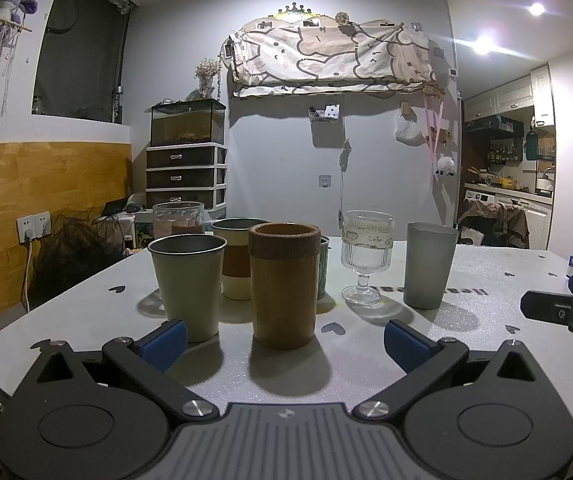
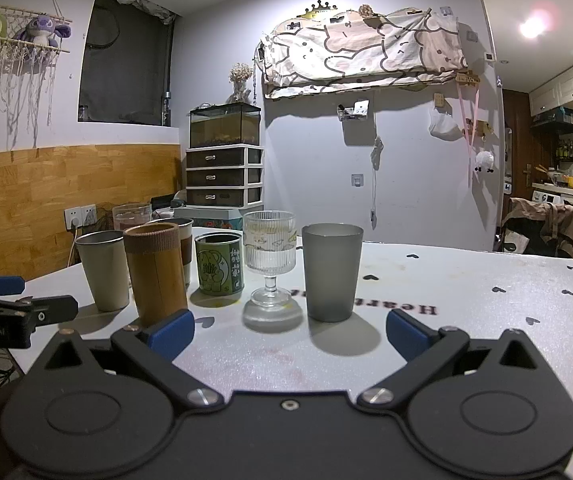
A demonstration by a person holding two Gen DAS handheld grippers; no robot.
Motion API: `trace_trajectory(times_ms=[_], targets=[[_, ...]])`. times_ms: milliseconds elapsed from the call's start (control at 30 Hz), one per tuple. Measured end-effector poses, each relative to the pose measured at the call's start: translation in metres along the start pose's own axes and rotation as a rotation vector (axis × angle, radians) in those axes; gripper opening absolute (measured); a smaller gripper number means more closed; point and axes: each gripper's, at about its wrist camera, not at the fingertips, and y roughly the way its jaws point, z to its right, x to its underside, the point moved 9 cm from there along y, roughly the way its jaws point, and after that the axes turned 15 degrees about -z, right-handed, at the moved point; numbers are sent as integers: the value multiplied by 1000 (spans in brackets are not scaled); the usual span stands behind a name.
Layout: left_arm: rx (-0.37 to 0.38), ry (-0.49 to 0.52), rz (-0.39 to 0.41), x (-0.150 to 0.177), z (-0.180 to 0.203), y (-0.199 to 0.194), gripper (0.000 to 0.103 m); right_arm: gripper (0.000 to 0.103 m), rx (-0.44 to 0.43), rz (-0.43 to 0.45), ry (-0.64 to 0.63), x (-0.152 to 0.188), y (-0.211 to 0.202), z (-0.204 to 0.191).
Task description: Flip cup upright
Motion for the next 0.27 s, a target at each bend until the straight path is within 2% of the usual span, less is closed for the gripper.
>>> trace_trajectory(times_ms=[267], targets=[[-1, 1, 0, 0, -1, 1, 103, 103, 0, 0, 0, 0, 0, 0]])
